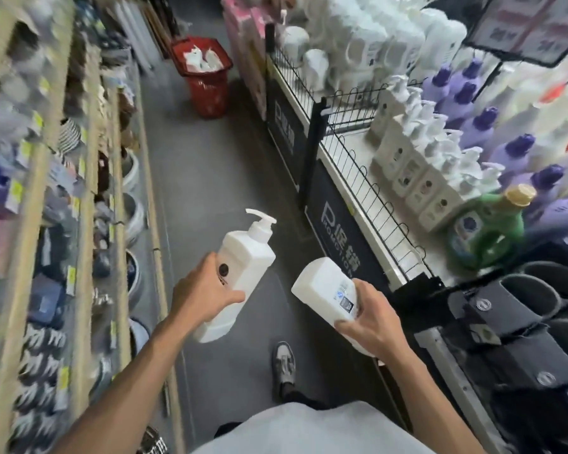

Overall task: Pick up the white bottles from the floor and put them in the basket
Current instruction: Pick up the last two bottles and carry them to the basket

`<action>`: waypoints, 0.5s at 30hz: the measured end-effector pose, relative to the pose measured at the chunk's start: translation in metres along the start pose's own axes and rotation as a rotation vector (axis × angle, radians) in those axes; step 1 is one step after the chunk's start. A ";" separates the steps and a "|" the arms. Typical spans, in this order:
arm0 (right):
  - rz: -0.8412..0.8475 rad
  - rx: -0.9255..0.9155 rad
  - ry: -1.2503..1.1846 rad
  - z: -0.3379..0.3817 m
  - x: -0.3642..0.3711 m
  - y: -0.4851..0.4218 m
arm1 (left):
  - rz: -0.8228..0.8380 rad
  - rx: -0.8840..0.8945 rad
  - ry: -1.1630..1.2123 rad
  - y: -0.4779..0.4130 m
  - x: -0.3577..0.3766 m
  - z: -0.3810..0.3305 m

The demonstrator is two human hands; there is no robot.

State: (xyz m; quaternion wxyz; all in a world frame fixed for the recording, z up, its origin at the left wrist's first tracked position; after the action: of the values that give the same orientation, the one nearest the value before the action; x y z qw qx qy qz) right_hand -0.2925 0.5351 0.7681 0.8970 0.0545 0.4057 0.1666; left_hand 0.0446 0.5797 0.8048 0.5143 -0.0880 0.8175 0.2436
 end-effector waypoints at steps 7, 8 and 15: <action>0.110 -0.113 0.005 0.038 -0.002 -0.111 | -0.048 -0.149 0.055 -0.060 -0.028 0.021; 0.125 -0.126 0.006 0.044 -0.003 -0.127 | -0.054 -0.167 0.062 -0.070 -0.030 0.023; 0.199 -0.217 0.078 0.090 -0.002 -0.231 | -0.097 -0.218 0.094 -0.137 -0.059 0.031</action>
State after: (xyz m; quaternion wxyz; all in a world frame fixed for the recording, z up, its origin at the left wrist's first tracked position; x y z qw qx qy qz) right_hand -0.1676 0.3208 0.7751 0.8604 -0.0093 0.4124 0.2994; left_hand 0.1499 0.4702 0.8036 0.4742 -0.1941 0.8041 0.3015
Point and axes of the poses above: each hand's wrist, its own y-axis away from the middle knuckle, its own x-axis out of the palm, z = x × y, the point moved 6 cm from there along -y, towards the middle knuckle, and after that the axes turned 8 degrees about -y, right-handed, at the moved point
